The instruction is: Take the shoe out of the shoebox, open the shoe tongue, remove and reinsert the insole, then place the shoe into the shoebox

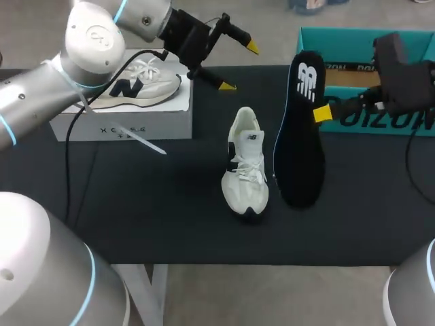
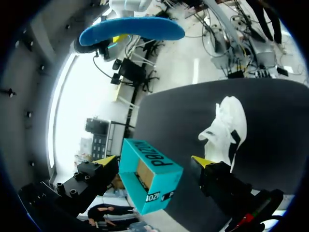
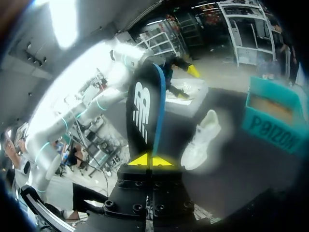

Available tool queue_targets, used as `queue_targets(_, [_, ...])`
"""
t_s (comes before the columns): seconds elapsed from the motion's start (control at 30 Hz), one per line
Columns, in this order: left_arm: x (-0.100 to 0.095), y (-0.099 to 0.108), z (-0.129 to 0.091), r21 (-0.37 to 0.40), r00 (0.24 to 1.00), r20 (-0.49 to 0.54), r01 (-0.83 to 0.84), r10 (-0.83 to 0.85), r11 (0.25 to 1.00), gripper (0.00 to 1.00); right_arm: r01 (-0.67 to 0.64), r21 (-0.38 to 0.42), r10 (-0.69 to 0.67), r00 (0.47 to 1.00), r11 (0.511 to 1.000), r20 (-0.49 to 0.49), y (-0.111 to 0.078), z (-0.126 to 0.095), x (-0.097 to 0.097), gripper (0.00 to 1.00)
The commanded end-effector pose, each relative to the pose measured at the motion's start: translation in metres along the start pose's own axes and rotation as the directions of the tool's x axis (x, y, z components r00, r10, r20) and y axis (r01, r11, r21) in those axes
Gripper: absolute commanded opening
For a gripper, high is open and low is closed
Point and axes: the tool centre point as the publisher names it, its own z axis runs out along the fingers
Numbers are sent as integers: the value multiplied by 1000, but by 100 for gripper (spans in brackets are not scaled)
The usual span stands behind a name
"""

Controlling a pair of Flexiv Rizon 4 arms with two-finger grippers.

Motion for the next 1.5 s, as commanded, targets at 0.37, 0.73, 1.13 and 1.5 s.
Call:
queue_targets(0.37, [-25, -49, -1, -63, 960, 195, -191, 200, 980, 100, -298, 76, 304, 948, 952, -96, 72, 31, -121, 0])
queue_targets(0.73, [-24, -52, 5, -106, 916, 207, -329, 345, 938, 100, -446, 221, 491, 838, 867, -239, 110, 44, -151, 0])
queue_targets(1.13, [-25, -39, -4, -109, 911, 217, -335, 351, 936, 100, -425, 250, 473, 862, 870, -182, 121, 42, -150, 0])
queue_targets(1.5, [-24, -42, 0, -100, 876, 256, -396, 408, 913, 100, -543, 259, 598, 761, 799, -252, 123, 57, -150, 0])
